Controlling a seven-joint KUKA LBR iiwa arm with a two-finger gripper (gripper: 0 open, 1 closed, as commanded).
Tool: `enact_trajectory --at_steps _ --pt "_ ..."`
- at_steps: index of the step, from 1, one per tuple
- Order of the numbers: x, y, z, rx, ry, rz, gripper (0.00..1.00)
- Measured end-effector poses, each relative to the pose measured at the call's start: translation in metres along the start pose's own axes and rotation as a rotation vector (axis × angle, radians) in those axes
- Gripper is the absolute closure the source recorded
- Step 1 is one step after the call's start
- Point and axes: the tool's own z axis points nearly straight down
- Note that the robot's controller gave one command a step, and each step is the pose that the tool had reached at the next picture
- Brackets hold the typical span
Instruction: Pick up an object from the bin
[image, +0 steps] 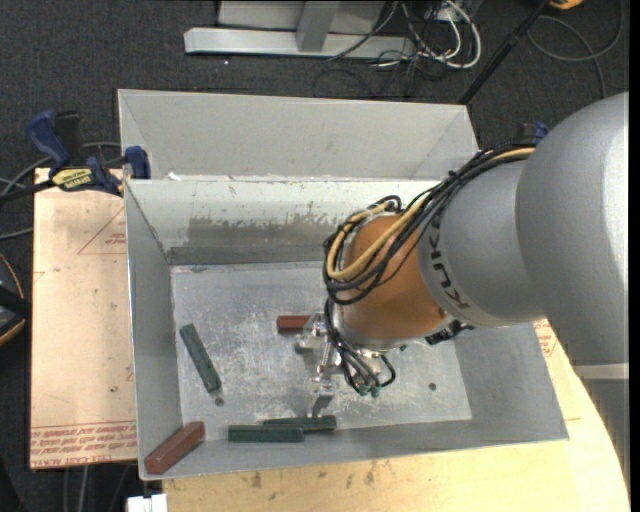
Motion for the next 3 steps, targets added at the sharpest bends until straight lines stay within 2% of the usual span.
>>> enact_trajectory --at_steps 1,2,3 --pt "-0.012 -0.032 0.001 -0.007 0.012 -0.025 0.0" --pt "-0.045 -0.067 0.003 -0.004 0.027 -0.036 0.0" --pt "-0.072 -0.075 -0.037 0.004 0.028 0.007 0.0"
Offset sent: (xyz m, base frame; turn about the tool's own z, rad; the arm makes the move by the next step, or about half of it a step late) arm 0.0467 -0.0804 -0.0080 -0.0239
